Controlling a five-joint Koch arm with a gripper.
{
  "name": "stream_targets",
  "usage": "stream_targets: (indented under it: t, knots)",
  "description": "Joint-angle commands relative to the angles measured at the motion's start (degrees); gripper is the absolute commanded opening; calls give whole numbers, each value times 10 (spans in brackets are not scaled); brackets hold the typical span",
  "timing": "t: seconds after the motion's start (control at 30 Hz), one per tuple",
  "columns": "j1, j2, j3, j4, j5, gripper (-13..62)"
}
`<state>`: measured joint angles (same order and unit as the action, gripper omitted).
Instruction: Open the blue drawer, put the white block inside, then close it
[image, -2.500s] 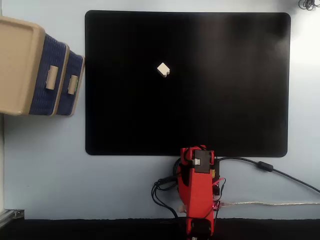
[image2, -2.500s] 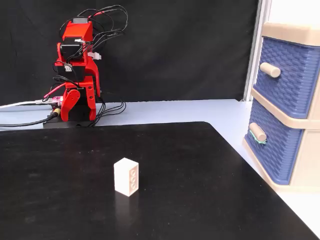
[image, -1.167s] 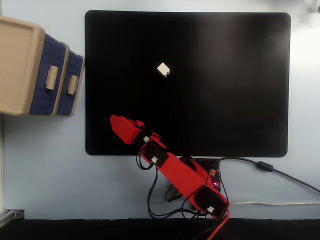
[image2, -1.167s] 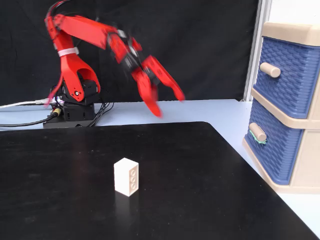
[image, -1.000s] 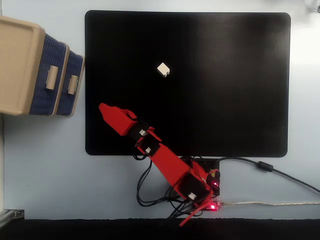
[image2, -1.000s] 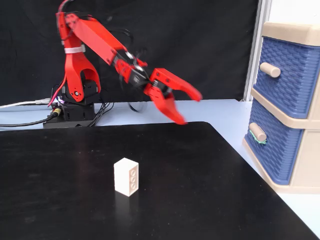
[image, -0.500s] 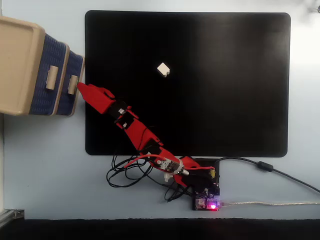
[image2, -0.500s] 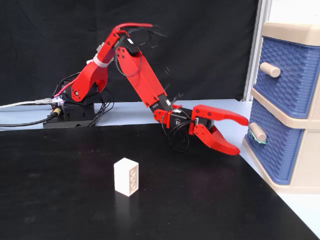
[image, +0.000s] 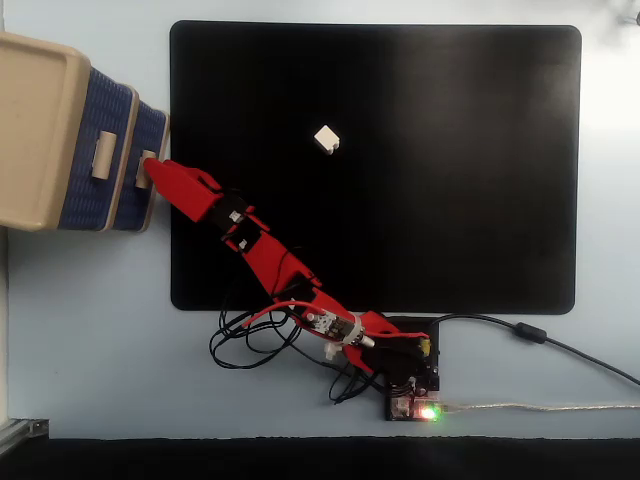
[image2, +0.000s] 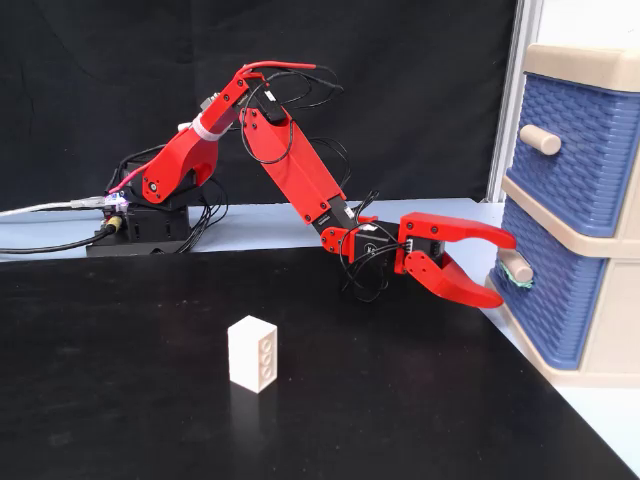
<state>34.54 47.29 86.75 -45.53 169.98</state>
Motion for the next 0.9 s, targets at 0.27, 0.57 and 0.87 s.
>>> stream_targets:
  t: [0.27,0.57,0.87]
  knots:
    - [-11,-4,-69,-1,13,75]
    - [-14,-33,-116,106,11,-82]
    - [20,142,162,108,17,-82]
